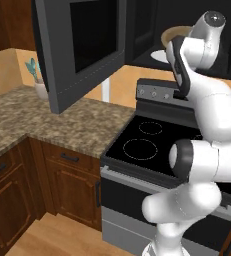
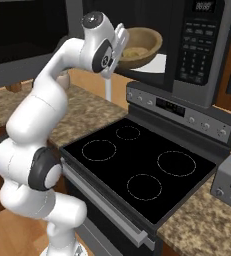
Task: Pick the potato from the sink and place it in the bowl. Then pick the bowl and place it in the microwave. Then close the microwave door and press the start button.
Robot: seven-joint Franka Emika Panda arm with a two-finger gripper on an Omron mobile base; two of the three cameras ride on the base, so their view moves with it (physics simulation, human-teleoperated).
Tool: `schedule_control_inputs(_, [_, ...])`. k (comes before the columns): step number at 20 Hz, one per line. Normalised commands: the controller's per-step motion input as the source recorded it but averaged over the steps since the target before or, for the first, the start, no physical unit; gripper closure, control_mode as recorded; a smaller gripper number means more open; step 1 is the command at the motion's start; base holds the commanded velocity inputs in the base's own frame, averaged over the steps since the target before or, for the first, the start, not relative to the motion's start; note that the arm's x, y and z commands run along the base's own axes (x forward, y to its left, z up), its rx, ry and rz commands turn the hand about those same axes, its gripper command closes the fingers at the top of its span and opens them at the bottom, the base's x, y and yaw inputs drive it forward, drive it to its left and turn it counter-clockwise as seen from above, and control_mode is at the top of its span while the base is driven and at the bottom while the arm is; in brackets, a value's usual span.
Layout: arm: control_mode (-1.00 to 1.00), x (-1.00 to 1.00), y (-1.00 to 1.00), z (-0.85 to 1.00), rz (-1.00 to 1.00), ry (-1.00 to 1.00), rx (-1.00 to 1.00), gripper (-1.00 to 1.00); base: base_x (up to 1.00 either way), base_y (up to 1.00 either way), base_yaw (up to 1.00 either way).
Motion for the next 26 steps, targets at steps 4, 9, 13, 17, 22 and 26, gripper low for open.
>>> schedule_control_inputs(4, [-1.00, 0.67, -0.33, 0.00, 0.00, 0.00, 0.01, 1.00, 0.00, 0.00, 0.00])
schedule_control_inputs(9, [-1.00, 0.62, -0.35, -0.08, 0.00, 0.00, 0.01, 1.00, 0.00, 0.00, 0.00])
schedule_control_inputs(13, [-1.00, 0.47, -0.25, -0.28, 0.00, 0.00, 0.00, 1.00, 0.00, 0.00, 0.00])
schedule_control_inputs(17, [-1.00, 0.40, -0.12, -0.29, 0.00, 0.03, 0.00, 1.00, 0.00, 0.00, 0.00])
schedule_control_inputs(22, [-1.00, 0.11, 0.00, -0.18, 0.00, -0.04, 0.00, -1.00, 0.00, 0.00, 0.00])
schedule_control_inputs(26, [-1.00, -0.09, 0.29, -0.16, 0.03, -0.37, -0.01, -1.00, 0.00, 0.00, 0.00])
